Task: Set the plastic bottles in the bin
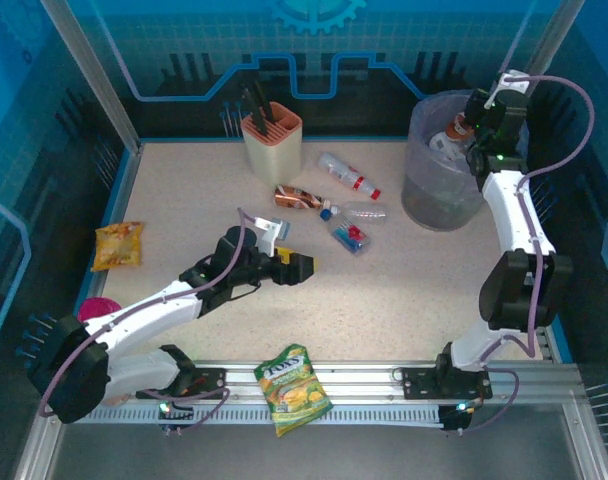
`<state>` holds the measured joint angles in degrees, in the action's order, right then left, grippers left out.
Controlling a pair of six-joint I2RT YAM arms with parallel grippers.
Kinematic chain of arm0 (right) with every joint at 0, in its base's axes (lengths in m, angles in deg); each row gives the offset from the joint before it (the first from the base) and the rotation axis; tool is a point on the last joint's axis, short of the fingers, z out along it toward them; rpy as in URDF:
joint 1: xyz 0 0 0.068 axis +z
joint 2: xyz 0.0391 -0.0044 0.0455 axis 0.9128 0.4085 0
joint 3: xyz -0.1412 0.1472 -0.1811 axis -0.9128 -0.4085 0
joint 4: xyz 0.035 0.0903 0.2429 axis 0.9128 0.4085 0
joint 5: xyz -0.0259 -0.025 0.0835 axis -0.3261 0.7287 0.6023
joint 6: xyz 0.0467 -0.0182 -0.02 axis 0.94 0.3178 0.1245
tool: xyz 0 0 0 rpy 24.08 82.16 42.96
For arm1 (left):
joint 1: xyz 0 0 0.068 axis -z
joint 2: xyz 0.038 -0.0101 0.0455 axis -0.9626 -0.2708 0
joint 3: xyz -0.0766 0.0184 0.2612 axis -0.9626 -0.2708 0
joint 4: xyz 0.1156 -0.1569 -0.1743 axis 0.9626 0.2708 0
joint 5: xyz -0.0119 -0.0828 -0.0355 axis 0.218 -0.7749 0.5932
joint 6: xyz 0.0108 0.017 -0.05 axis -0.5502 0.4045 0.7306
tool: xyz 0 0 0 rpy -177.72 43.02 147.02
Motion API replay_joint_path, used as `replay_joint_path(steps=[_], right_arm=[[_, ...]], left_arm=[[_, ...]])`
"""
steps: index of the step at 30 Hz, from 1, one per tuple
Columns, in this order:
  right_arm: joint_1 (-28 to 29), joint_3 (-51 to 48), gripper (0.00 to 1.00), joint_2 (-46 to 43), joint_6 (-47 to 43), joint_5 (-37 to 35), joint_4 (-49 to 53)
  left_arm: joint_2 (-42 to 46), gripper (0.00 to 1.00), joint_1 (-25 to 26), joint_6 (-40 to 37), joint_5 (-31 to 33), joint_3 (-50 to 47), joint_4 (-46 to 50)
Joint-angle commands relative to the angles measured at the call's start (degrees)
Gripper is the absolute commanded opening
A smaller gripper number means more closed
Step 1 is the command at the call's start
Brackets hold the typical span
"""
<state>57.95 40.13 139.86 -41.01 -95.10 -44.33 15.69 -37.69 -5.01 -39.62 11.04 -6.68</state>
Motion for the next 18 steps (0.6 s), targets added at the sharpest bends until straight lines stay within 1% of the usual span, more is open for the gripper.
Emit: replay_joint_path(steps=[1,4,8,9,13,15,16,18], right_arm=[[-1.2,-0.3,0.02,1.3,3.2,1.4,-2.0],[-2.0,1.3,0.03,3.1,5.8,2.9,4.0],[-3.3,1.9,0.09,4.0,7.9,4.5,8.2],[-3.7,2.0,0.12,3.9,8.3,4.9,9.2],[-4.7,0.8,0.41,2.3,9.7,5.6,10.4],[-5.0,1.2,0.52,1.6,10.0,6.1,11.2],[-5.2,2.2,0.61,1.2,9.8,6.1,12.4],[-5.4,4.0,0.69,0.6,8.7,6.5,14.2]], left_arm=[[1.0,0.87,0.2,0.7,0.7,-0.2,1.1],[0.5,0.87,0.2,0.3,0.4,0.0,1.2],[-0.3,0.87,0.2,-0.2,0.8,-0.6,0.5],[-0.7,0.87,0.2,-0.1,0.8,-0.7,0.2],[-1.9,0.87,0.2,0.3,0.1,-0.7,-0.8],[-2.0,0.87,0.2,0.4,-0.1,-0.5,-1.0],[-2.0,0.87,0.2,0.3,-0.1,-0.4,-0.9],[-2.0,0.87,0.2,0.1,-0.1,-0.2,-0.5]])
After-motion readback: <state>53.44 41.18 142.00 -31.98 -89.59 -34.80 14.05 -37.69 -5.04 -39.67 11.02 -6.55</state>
